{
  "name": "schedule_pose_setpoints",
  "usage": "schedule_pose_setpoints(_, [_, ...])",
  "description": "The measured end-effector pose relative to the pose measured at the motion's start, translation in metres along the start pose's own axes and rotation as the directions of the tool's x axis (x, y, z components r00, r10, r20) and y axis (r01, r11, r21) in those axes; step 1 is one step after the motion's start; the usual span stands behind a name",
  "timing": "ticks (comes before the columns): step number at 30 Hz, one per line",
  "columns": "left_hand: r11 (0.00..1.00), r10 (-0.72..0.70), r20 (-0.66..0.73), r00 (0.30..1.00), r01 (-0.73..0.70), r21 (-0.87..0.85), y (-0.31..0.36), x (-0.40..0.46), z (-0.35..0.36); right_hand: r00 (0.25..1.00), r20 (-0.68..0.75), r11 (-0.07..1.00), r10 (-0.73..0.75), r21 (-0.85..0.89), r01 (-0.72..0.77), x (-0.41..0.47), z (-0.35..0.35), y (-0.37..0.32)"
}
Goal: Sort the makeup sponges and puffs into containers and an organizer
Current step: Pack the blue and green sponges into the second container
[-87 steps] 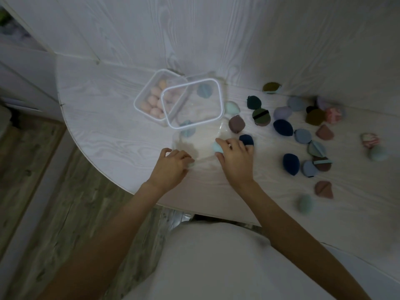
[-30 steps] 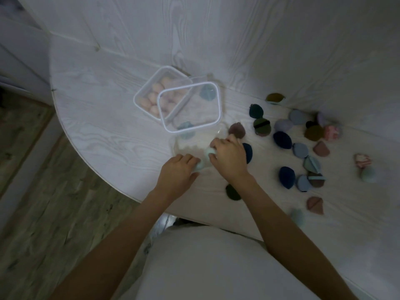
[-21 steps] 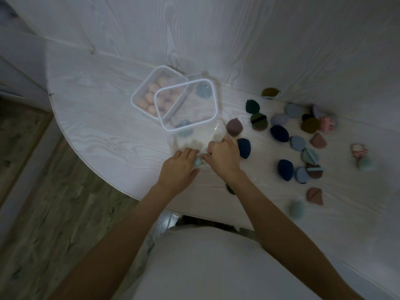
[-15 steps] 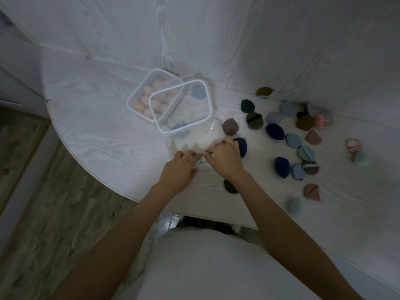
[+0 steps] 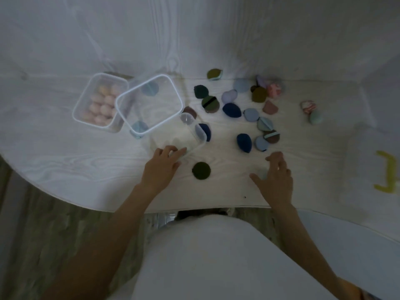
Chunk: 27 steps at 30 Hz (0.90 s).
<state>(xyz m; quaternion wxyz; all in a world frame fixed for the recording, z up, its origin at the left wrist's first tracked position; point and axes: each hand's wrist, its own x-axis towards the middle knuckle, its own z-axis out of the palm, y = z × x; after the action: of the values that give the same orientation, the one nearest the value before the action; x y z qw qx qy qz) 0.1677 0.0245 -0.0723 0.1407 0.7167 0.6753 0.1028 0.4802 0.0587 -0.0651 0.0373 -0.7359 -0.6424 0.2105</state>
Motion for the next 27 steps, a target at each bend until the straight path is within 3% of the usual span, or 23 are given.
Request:
schedule_pose_setpoints(3, [1.0, -0.004, -0.004, 1.0, 0.004, 0.009, 0.002, 0.0, 0.001, 0.998, 0.049, 0.991, 0.045, 0.121, -0.05, -0.002, 0.002, 0.009])
schedule_pose_setpoints(8, [1.0, -0.005, -0.001, 1.0, 0.005, 0.011, 0.003, -0.001, 0.001, 0.996, -0.06, 0.94, -0.063, 0.331, 0.079, 0.008, -0.011, -0.015])
schedule_pose_setpoints(11, [1.0, -0.022, 0.016, 1.0, 0.022, -0.001, 0.003, 0.0, 0.0, 0.978, -0.052, 0.88, -0.202, 0.429, 0.205, 0.021, -0.015, -0.054])
schedule_pose_setpoints(14, [0.999, -0.04, 0.029, 0.999, 0.041, -0.035, 0.006, 0.001, -0.001, 0.915, -0.105, 0.794, -0.391, 0.464, 0.392, 0.033, -0.012, -0.1])
schedule_pose_setpoints(16, [0.998, -0.043, 0.025, 0.999, 0.044, -0.053, 0.006, 0.001, -0.003, 0.845, -0.125, 0.758, -0.52, 0.388, 0.524, 0.039, -0.006, -0.131])
schedule_pose_setpoints(19, [0.997, -0.052, 0.017, 0.998, 0.053, -0.054, 0.006, 0.0, -0.002, 0.72, -0.12, 0.72, -0.684, 0.049, 0.692, 0.05, 0.009, -0.162])
schedule_pose_setpoints(22, [0.996, -0.08, 0.03, 0.996, 0.081, -0.024, 0.007, 0.001, -0.002, 0.616, 0.003, 0.596, -0.788, -0.244, 0.765, 0.061, 0.022, -0.175])
schedule_pose_setpoints(27, [0.994, -0.109, 0.012, 0.994, 0.11, -0.028, 0.007, 0.003, -0.003, 0.649, 0.221, 0.544, -0.728, -0.388, 0.743, 0.067, 0.02, -0.185])
